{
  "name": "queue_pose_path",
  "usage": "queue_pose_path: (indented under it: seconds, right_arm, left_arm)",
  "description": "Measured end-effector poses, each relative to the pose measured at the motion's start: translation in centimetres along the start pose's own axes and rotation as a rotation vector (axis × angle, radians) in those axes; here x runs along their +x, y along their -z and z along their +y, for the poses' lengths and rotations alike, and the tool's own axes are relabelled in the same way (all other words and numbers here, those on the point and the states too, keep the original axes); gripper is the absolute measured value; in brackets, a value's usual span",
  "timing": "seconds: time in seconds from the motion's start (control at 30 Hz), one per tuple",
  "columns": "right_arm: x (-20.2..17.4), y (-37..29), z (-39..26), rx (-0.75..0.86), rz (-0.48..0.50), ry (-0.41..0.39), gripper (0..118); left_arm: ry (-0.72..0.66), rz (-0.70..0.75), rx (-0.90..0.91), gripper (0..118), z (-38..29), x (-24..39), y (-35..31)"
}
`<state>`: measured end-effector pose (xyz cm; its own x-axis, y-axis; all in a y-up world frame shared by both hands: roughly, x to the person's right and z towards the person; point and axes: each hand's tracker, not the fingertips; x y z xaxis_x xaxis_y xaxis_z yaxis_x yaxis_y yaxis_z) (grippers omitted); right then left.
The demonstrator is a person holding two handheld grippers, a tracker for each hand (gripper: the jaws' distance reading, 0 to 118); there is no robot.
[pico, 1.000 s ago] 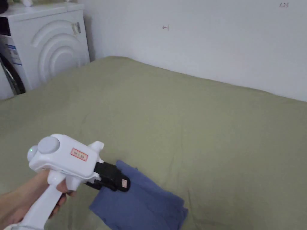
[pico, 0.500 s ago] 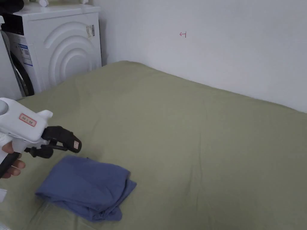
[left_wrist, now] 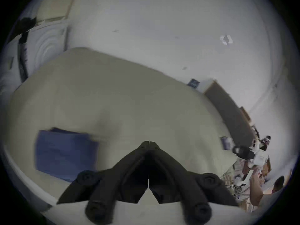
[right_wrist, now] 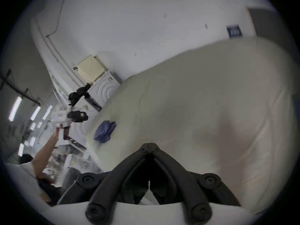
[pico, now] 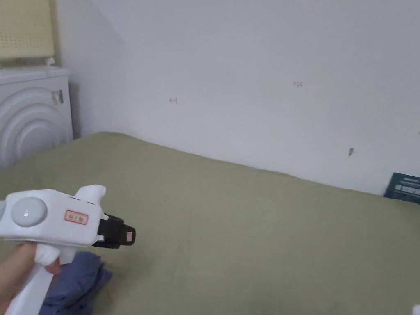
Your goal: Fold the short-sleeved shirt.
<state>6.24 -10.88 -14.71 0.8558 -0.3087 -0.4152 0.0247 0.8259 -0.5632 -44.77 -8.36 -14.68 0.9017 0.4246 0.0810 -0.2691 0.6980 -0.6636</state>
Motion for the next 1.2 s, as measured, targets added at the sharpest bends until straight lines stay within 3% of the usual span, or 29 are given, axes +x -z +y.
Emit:
queue_pose_path:
  seconds: [0.07,0.1,0.2,0.27,0.33,0.47,0.63,1.1,1.13,1.17,1.2]
  right_arm:
    - [-1.3,-0.6,1.9,0.044,-0.114,-0.131,0]
    - [-2.2,-0.9,2.9,0.089,-0.196,-0.194,0]
    - [-4.1,-1.8,4.5,0.228,-0.391,-0.301,0]
    - [-5.1,-2.7,4.4,0.354,-0.550,-0.396,0]
    - [-5.7,-3.9,4.0,0.458,-0.630,-0.445,0]
    - [-5.7,-6.7,3.7,0.562,-0.580,-0.354,0]
    - [-5.6,-8.9,4.3,0.563,-0.537,-0.311,0]
    - [-5.8,-9.1,4.6,0.565,-0.513,-0.322,0]
    - [-5.8,-9.0,4.6,0.566,-0.514,-0.322,10]
    - [-5.7,-9.0,4.7,0.568,-0.514,-0.318,38]
    - [-5.6,-8.9,4.7,0.574,-0.516,-0.312,94]
  left_arm:
    - [0.068,-0.007,-0.014,0,-1.4,7.0,2.1]
    - [0.169,0.011,0.011,0,-1.2,6.7,4.3]
    - [0.351,0.214,0.224,0,-2.7,14.8,6.0]
    - [0.374,0.294,0.436,0,-3.4,20.9,3.2]
    - [0.323,0.319,0.553,0,-4.0,23.1,1.9]
    - [0.352,0.302,0.578,0,-3.9,26.3,-0.3]
    - [0.420,0.319,0.605,0,-4.1,26.8,-1.1]
    - [0.393,0.312,0.589,1,-4.2,26.0,-0.6]
    - [0.388,0.313,0.589,8,-4.1,25.9,-0.6]
    - [0.386,0.320,0.588,25,-4.2,25.8,-0.6]
    - [0.392,0.321,0.585,73,-4.1,25.7,-0.5]
